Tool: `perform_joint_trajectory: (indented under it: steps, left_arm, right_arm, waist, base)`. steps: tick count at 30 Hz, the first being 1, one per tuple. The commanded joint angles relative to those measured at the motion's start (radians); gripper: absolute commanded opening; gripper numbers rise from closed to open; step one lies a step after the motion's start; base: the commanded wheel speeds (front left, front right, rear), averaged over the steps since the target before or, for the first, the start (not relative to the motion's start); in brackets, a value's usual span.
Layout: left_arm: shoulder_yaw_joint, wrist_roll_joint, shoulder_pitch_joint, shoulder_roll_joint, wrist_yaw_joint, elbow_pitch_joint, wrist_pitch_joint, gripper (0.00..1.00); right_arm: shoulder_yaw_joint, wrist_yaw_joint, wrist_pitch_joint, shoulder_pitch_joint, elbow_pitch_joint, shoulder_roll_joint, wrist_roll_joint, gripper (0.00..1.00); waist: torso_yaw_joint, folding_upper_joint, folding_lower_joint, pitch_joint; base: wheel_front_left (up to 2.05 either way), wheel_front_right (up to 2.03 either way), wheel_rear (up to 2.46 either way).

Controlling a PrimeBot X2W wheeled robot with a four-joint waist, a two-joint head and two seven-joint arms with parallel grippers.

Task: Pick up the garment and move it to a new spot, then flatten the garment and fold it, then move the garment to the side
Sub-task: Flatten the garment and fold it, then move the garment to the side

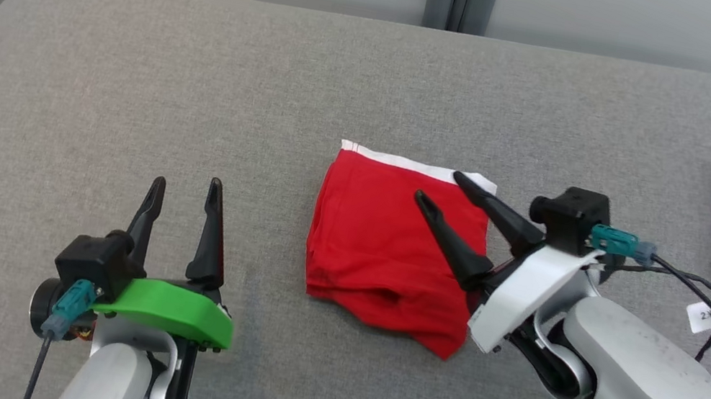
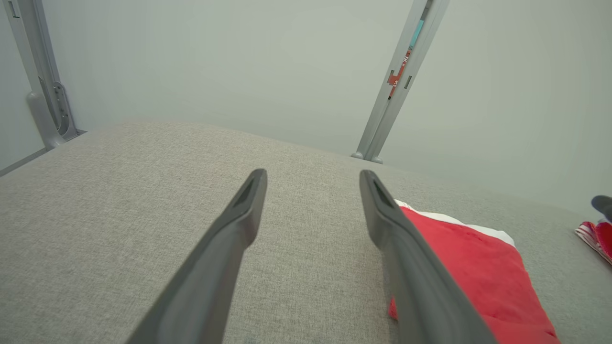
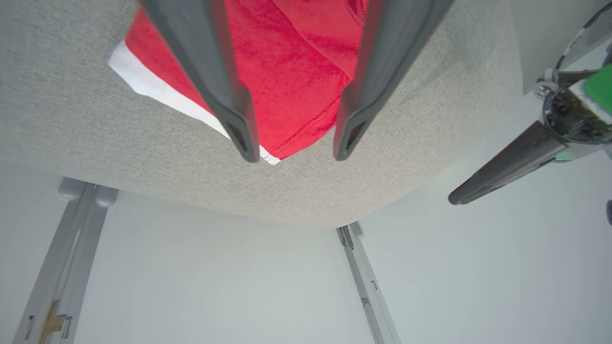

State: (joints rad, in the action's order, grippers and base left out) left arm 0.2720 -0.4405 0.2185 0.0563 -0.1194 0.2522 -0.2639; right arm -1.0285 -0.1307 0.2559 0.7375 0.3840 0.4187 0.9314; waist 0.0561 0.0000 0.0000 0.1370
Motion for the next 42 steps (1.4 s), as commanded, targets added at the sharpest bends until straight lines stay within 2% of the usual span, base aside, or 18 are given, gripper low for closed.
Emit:
perform_joint_trajectory:
  steps: [1, 5, 7, 12, 18, 22, 27, 42]
  left_arm:
    - [0.006, 0.009, 0.007, 0.006, 0.006, 0.011, 0.0, 1.0]
    - [0.016, 0.021, -0.002, 0.004, 0.009, 0.038, 0.0, 1.0]
    - [0.022, 0.015, -0.02, 0.002, 0.01, 0.047, 0.0, 1.0]
    - [0.026, 0.011, -0.067, -0.002, 0.004, 0.064, 0.0, 1.0]
    - [0.027, 0.031, -0.116, -0.003, 0.002, 0.075, 0.0, 1.0]
    - [0.026, 0.036, -0.131, -0.004, -0.001, 0.073, 0.0, 1.0]
    - [0.027, 0.047, -0.136, -0.004, -0.004, 0.066, 0.0, 1.0]
    - [0.029, 0.046, -0.127, -0.005, -0.009, 0.056, 0.0, 1.0]
  right_arm:
    - [0.047, 0.0, 0.006, -0.046, 0.019, -0.004, -0.022, 1.0]
    - [0.215, 0.0, 0.01, -0.136, 0.062, -0.019, -0.095, 1.0]
    - [0.338, 0.0, 0.009, -0.197, 0.077, -0.032, -0.173, 1.0]
    - [0.624, 0.0, 0.009, -0.388, 0.036, -0.135, -0.389, 1.0]
    - [0.828, 0.0, 0.009, -0.57, -0.056, -0.278, -0.548, 1.0]
    - [0.881, 0.0, -0.002, -0.635, -0.112, -0.329, -0.613, 1.0]
    - [0.915, 0.0, -0.028, -0.667, -0.164, -0.354, -0.663, 1.0]
    - [0.937, 0.0, -0.084, -0.697, -0.226, -0.367, -0.688, 1.0]
  waist:
    - [-0.029, 0.0, 0.0, -0.039]
    - [-0.044, 0.0, 0.0, -0.066]
    - [-0.048, 0.0, 0.0, -0.08]
    - [-0.053, 0.0, 0.0, -0.116]
    - [-0.048, 0.0, 0.0, -0.139]
    - [-0.043, 0.0, 0.0, -0.147]
    - [-0.04, 0.0, 0.0, -0.151]
    - [-0.037, 0.0, 0.0, -0.145]
  base:
    - [0.0, 0.0, 0.0]
    - [0.0, 0.0, 0.0]
    - [0.0, 0.0, 0.0]
    - [0.0, 0.0, 0.0]
    - [0.0, 0.0, 0.0]
    - [0.0, 0.0, 0.0]
    - [0.0, 0.0, 0.0]
    - [0.0, 0.0, 0.0]
